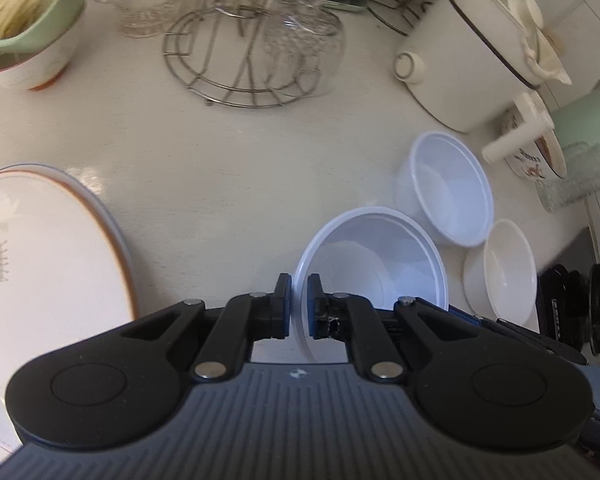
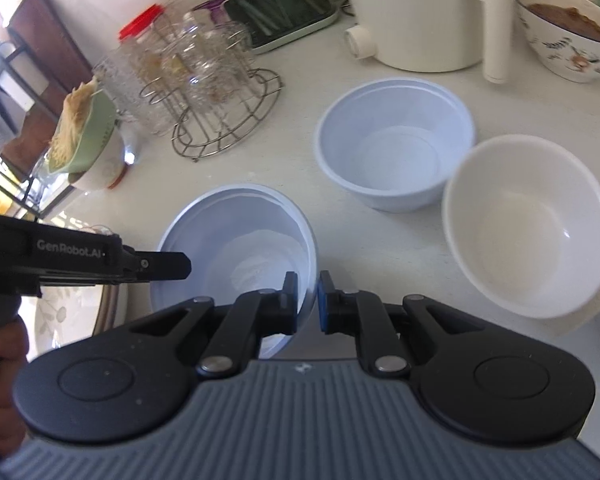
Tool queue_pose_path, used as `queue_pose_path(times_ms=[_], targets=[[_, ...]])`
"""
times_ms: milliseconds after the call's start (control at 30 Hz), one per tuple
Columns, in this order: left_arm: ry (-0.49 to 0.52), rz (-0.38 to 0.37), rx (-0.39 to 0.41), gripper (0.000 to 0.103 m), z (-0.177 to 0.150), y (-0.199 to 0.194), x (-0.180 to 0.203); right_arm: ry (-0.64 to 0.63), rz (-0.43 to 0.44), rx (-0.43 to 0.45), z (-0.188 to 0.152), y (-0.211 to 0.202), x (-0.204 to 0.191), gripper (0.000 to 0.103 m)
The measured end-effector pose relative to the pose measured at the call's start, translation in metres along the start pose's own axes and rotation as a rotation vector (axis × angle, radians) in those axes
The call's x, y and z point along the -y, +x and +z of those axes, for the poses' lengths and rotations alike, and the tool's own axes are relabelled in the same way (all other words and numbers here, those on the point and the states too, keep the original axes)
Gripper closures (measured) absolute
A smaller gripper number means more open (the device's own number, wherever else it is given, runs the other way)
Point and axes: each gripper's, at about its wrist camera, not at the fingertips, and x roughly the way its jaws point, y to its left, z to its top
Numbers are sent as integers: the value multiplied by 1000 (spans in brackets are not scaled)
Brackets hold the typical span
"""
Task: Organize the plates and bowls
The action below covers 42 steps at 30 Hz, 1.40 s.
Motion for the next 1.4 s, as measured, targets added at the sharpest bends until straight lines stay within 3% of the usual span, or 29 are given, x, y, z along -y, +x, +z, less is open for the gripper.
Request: queue_pose_path(times_ms=[533, 633, 700, 767, 833, 1400], targets=[[-14, 63, 14, 92, 2, 1, -14, -6, 35, -12, 1, 12, -14, 89], [-33, 77, 12, 87, 4, -1, -17, -2, 46, -6, 2, 11, -17, 88], [-40, 73, 26, 76, 6, -5, -19, -8, 56, 1, 3, 9, -19, 88], [-32, 73, 41, 73, 7, -10, -18, -4, 57, 12, 4, 6, -19, 82], [-19, 78, 54, 71, 8, -15, -17, 5, 52, 28, 5, 3, -19, 68], [81, 43, 170, 67, 9, -83, 11, -2, 33, 134, 15, -47, -17, 68]])
